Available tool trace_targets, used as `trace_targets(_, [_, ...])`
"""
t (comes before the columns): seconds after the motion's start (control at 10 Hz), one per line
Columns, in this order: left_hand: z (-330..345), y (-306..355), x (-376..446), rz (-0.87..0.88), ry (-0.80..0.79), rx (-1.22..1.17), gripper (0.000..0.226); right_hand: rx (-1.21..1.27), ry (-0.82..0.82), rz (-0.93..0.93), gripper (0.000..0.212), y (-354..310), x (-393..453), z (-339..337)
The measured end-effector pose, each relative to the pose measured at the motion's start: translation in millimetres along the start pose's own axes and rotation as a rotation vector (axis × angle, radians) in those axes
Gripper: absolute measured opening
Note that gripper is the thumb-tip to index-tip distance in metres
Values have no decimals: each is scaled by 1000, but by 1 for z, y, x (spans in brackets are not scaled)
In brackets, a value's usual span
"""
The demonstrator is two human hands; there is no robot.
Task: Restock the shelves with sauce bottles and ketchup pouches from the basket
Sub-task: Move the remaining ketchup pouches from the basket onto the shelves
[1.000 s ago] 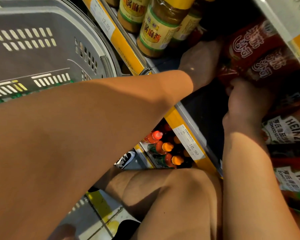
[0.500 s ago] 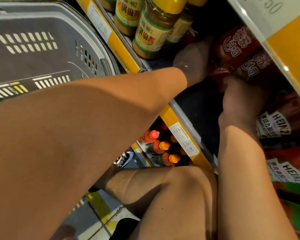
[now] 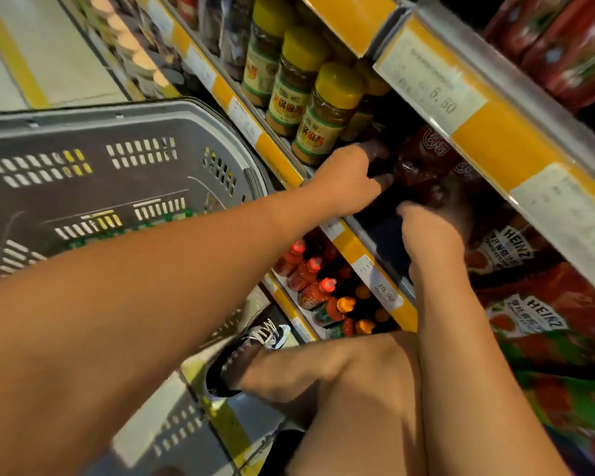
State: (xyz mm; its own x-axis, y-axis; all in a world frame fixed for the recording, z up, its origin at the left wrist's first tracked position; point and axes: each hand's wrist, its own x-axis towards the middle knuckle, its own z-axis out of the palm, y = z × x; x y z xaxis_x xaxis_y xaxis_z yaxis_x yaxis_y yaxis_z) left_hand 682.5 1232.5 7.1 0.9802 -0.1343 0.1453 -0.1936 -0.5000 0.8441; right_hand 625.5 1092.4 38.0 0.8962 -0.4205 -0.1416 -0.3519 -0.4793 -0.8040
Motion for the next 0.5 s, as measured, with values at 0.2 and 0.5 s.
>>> trace_targets(0.2, [-63,-14,-64,30,36,-33,39,-35,-94,-260,53,-18,-21,28])
trace_targets(0.5, [-198,-58,-160,-140,114,208,41,-122,-368,-559,41,-71,-94,112])
